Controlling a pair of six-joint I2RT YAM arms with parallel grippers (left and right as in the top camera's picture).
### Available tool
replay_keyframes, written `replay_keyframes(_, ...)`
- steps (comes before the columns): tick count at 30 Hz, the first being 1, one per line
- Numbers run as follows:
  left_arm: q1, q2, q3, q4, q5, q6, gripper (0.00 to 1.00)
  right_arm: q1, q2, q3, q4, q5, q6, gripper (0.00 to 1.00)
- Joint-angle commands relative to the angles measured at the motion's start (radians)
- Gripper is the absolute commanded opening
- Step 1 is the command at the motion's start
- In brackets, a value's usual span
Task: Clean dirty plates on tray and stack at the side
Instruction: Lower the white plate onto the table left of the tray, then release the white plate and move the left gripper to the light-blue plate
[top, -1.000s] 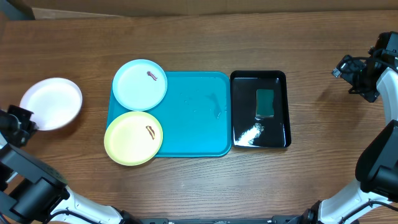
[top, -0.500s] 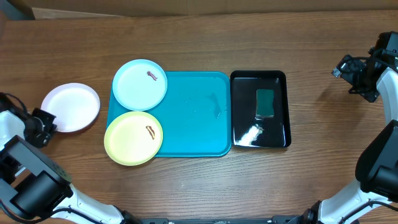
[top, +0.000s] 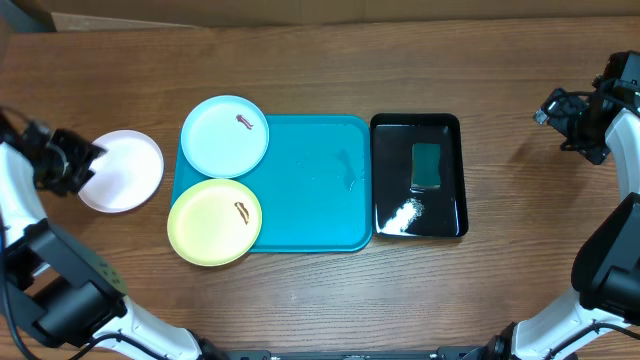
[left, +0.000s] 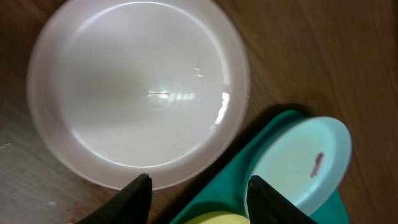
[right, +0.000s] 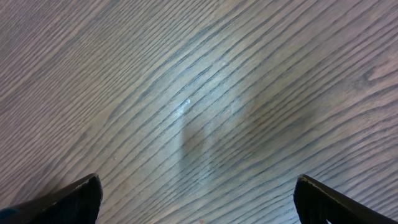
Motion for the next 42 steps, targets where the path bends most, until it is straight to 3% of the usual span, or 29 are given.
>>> replay_keyframes(1,-0.143,-0.035,0.024,-0.01,-0.029,0.034,0.5,0.001,-0.023,0.009,0.004,-0.002,0.002,1.0)
replay_keyframes(6,-0.344,-0.026,0.024,0.008,-0.309,0.034,0.5,0.001,-0.023,0.009,0.004,-0.002,0.002,1.0)
replay_keyframes(11,-0.459,-0.021,0.024,0.018,-0.418,0.045,0.51,0.001,-0.023,0.009,0.004,-0.002,0.002,1.0)
replay_keyframes(20,-0.507,-0.016,0.021,0.026,-0.451,0.065,0.5,0.001,-0.023,0.009,0.004,-0.002,0.002,1.0)
replay_keyframes(26,-0.508,0.021,-0.008,0.07,-0.451,0.086,0.35,0.001,-0.023,0.009,0.004,-0.002,0.002,1.0)
replay_keyframes(42,-0.508,0.176,-0.009,0.143,-0.454,0.146,0.4,0.001,-0.023,0.009,0.005,-0.002,0.002,1.0)
